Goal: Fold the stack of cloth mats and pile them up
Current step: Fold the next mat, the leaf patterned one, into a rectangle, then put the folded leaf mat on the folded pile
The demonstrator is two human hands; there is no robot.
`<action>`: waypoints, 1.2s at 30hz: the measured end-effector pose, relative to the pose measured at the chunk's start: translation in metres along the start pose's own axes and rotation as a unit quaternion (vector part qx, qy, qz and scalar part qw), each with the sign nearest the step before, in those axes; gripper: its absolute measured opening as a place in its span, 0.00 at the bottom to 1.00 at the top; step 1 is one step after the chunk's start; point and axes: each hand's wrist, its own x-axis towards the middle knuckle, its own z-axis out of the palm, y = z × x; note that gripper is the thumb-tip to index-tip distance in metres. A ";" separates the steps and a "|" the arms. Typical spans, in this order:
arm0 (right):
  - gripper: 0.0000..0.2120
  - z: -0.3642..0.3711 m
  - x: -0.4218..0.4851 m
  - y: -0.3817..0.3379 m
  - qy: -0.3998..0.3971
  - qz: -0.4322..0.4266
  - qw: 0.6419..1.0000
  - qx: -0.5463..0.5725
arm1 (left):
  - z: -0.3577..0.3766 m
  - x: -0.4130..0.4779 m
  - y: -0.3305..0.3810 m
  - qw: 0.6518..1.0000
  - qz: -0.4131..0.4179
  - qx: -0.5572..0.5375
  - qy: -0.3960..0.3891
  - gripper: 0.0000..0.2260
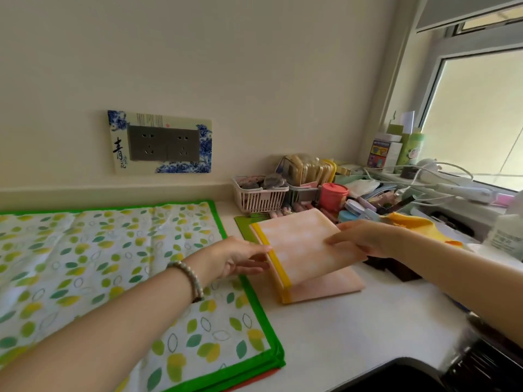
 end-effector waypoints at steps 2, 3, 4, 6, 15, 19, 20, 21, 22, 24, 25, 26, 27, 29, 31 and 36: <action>0.20 0.005 0.006 0.007 0.000 0.010 1.000 -0.015 | 0.005 0.005 -0.005 1.000 0.002 0.004 0.015 0.07; 0.21 0.007 0.008 0.009 0.000 0.015 1.000 -0.014 | 0.007 0.007 -0.008 1.000 0.004 0.006 0.022 0.07; 0.22 0.009 0.010 0.011 -0.002 0.021 1.000 -0.014 | 0.009 0.009 -0.010 1.000 0.006 0.009 0.028 0.06; 0.24 0.008 0.013 0.014 -0.007 0.035 0.999 -0.018 | 0.012 0.013 -0.014 0.999 0.005 0.015 0.038 0.06; 0.29 0.009 0.020 0.022 -0.014 0.064 0.997 -0.047 | 0.017 0.015 -0.020 0.995 0.019 0.068 0.065 0.11; 0.32 0.009 0.020 0.023 -0.017 0.078 0.995 -0.063 | 0.018 0.016 -0.022 0.989 0.042 0.117 0.078 0.14; 0.32 0.009 0.020 0.023 -0.016 0.078 0.995 -0.065 | 0.019 0.016 -0.022 0.987 0.051 0.127 0.081 0.15; 0.32 0.008 0.020 0.023 -0.014 0.078 0.994 -0.069 | 0.020 0.017 -0.023 0.985 0.060 0.136 0.084 0.15; 0.32 0.008 0.021 0.023 -0.011 0.078 0.994 -0.075 | 0.020 0.017 -0.024 0.983 0.068 0.147 0.087 0.15; 0.32 0.009 0.021 0.024 -0.004 0.075 0.994 -0.085 | 0.021 0.018 -0.025 0.977 0.078 0.178 0.089 0.14; 0.31 0.009 0.021 0.025 -0.002 0.073 0.993 -0.087 | 0.021 0.018 -0.026 0.974 0.080 0.192 0.089 0.14; 0.31 0.009 0.022 0.026 -0.002 0.073 0.994 -0.087 | 0.021 0.018 -0.026 0.972 0.081 0.204 0.087 0.13; 0.31 0.010 0.022 0.027 -0.003 0.073 0.994 -0.084 | 0.021 0.019 -0.025 0.970 0.082 0.213 0.085 0.12; 0.30 0.010 0.023 0.027 -0.004 0.072 0.995 -0.069 | 0.021 0.020 -0.025 0.968 0.083 0.223 0.078 0.11; 0.30 0.011 0.025 0.027 -0.001 0.069 0.996 -0.058 | 0.021 0.021 -0.025 0.966 0.086 0.232 0.074 0.10; 0.28 0.013 0.031 0.026 0.007 0.057 0.996 -0.066 | 0.020 0.022 -0.027 0.963 0.091 0.241 0.079 0.11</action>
